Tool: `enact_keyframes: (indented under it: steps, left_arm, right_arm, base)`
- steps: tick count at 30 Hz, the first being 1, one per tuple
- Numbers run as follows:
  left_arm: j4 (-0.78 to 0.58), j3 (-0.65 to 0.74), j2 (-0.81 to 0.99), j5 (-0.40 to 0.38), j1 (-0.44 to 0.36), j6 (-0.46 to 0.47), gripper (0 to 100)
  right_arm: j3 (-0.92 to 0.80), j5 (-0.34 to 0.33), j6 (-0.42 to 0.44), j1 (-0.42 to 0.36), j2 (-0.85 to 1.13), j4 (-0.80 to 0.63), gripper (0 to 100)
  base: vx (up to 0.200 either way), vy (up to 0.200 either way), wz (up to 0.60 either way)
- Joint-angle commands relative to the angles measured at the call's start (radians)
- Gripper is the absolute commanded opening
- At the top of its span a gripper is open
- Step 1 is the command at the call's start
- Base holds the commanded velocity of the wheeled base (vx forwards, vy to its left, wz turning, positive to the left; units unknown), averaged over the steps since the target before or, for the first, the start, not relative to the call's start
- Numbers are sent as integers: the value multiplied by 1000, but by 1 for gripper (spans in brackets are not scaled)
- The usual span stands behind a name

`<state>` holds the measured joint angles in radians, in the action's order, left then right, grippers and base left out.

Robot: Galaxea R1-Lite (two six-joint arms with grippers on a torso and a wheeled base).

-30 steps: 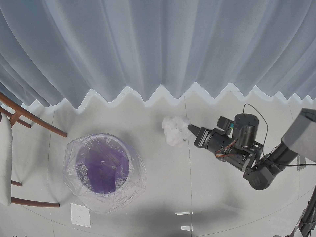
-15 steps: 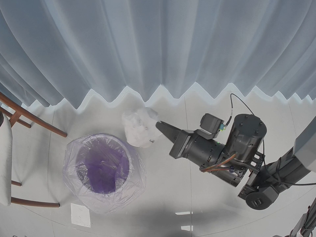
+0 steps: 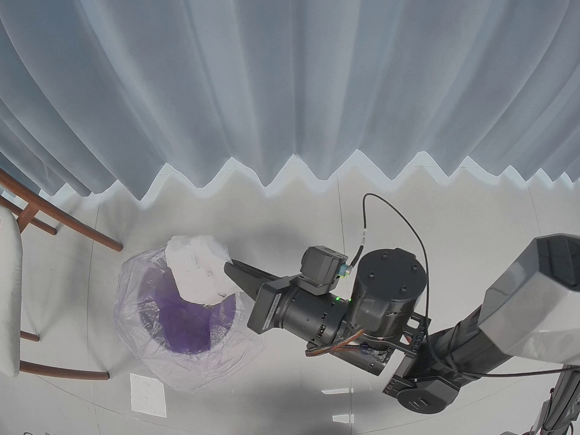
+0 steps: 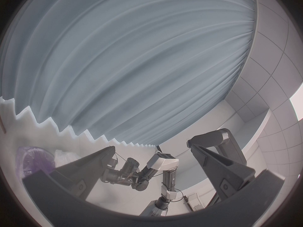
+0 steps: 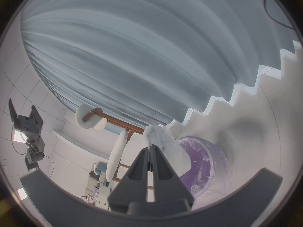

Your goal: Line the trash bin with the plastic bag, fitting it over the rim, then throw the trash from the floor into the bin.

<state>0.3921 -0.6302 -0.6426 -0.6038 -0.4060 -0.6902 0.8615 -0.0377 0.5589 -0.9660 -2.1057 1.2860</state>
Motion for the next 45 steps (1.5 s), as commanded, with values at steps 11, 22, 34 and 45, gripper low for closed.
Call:
enact_keyframes:
  steps: [11, 22, 34, 45]
  left_arm:
    - [-4, 3, 0, -19, 1, 0, 100]
    - [-7, 4, -2, -62, 10, 0, 100]
    - [-7, 17, -9, -60, 10, 0, 100]
    - [-7, 17, -9, -60, 10, 0, 100]
  right_arm:
    - [73, 5, -59, 0, -183, 107, 0]
    - [-41, 1, -123, 44, -207, 170, 0]
    - [-29, -1, -148, 55, -293, 205, 0]
    - [-27, 1, -142, 49, -287, 280, 100]
  base:
    - [0, 182, 0]
    - [0, 0, 0]
    - [0, 0, 0]
    - [0, 0, 0]
